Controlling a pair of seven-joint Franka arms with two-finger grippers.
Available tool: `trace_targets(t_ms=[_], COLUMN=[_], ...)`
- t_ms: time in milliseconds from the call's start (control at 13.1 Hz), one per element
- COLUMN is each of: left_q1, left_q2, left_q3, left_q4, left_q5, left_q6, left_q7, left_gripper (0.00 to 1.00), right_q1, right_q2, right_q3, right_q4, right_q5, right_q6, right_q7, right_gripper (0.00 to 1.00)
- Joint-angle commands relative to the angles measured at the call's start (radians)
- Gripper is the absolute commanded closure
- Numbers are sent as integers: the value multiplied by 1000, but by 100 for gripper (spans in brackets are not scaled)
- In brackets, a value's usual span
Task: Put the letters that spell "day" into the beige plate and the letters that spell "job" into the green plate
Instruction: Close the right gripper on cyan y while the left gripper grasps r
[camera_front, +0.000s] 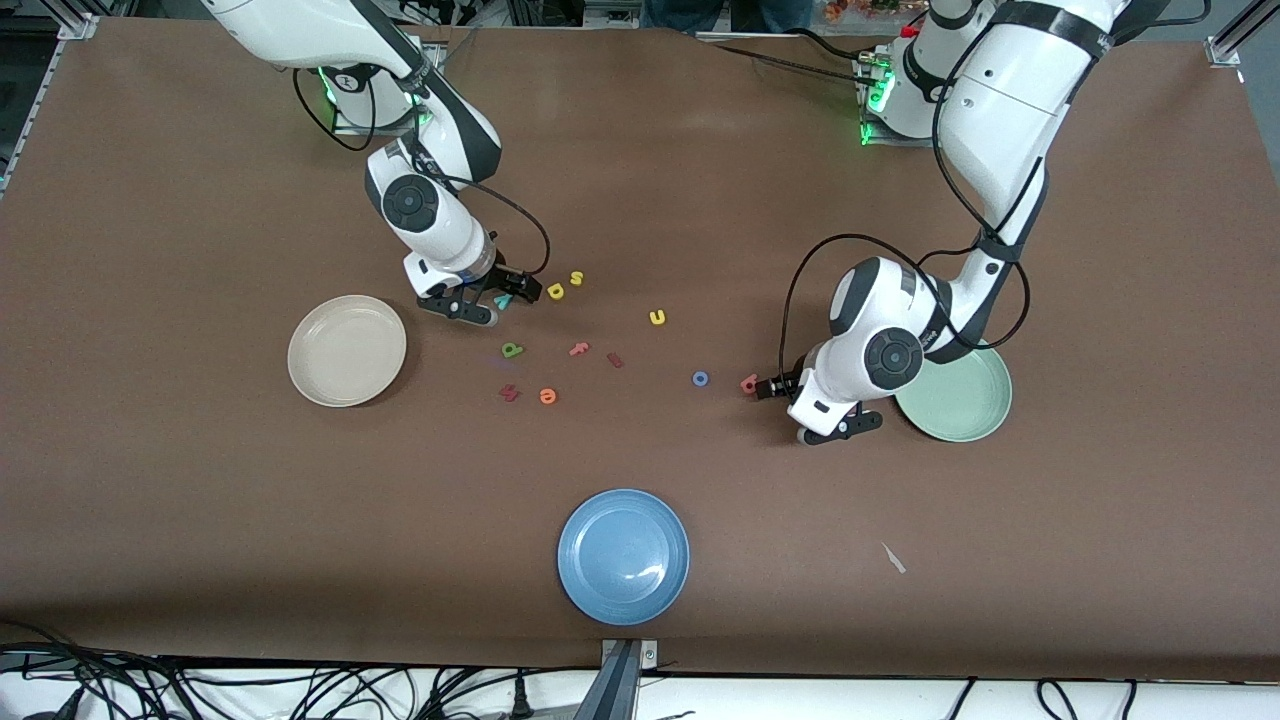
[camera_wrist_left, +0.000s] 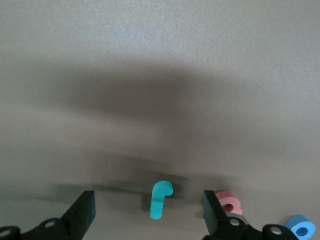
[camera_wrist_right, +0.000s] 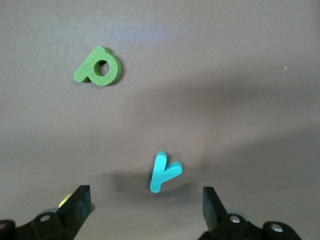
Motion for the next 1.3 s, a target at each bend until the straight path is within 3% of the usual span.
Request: trace_targets(t_ms=[0,383,612,842,1071,1224], left_q1=[-11,-17,-17,-17,-18,-19], left_q2=[-18,-20,-21,-21,-21,-21], left_q3=[9,9,9,9,9,9], left_q4=[-24,-41,-47,-47,-45,-44], left_q5=[4,5,5,5,5,5], left_q6=[12,6,6,6,6,6], left_q7=[7,23,27,30,31,31], left_gripper=[5,7,9,32,59,69], right_q1=[3,1,1,1,1,1], right_q2=[14,21,22,27,25,25], right_q3=[4,-4,-5,-11,-21,-25], right_q4=[-7,-9,-9,-9,-9,-9], right_q5=[-35,-75,-76,-93,-104,-108], right_q6=[34,35,36,36,36,36], right_q7=[33,33,33,33,31,30], right_gripper=[1,1,16,26,42,47])
